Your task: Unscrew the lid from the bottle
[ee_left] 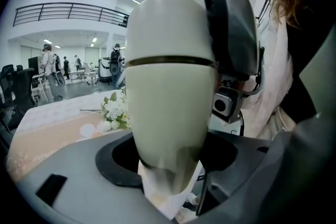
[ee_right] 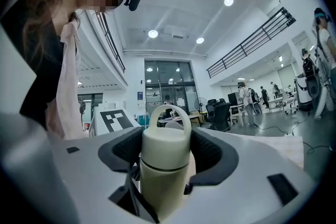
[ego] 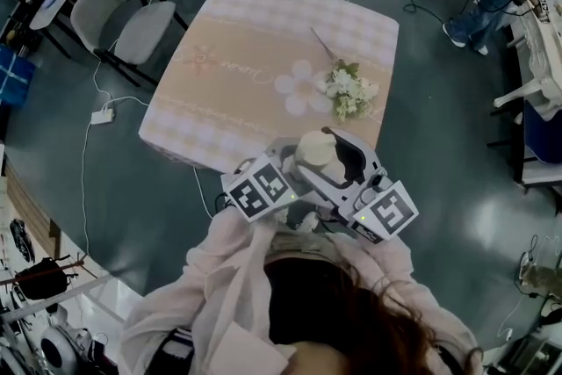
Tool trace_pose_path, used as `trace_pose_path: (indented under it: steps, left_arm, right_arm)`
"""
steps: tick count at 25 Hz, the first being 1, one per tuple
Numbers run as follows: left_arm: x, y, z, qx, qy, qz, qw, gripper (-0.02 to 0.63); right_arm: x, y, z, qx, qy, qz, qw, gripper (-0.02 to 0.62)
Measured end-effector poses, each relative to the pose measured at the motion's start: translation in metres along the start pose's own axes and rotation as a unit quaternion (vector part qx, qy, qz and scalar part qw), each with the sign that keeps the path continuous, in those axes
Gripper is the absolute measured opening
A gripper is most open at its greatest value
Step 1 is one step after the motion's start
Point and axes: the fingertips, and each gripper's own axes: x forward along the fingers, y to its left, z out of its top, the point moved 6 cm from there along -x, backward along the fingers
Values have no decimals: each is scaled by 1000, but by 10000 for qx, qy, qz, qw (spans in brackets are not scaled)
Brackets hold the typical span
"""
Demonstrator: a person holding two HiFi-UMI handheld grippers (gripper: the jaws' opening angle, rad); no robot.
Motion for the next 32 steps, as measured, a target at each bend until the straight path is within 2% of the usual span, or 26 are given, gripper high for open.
trace_pose_path:
  steps: [10,14,21,25,28,32]
  left_arm:
    - [-3,-9,0,383,112,-543,9977,316]
    - [-2,-15,-1,612,224,-1019,9927,316]
    - [-3,-22,4,882,249,-1684,9814,316]
    - [-3,-20,6,901,221,-1647,9820,316]
    - [1,-14,5,740,253,-1382,9873,316]
    - [3,-4,4,491,213,-814,9952,316]
  right_arm:
    - [-6,0,1,36,-95,1179,9930,301]
    - [-10,0,0,121,-129,1728,9848,301]
    - [-14,0,5,208,-231,2220,9745,301]
    - [-15,-1,6,218,-284,2086,9773,304]
    - [-15,-4,4,235,-293,1818,9826,322]
    - [-18,-11,2,287,-415,1142,9922,344]
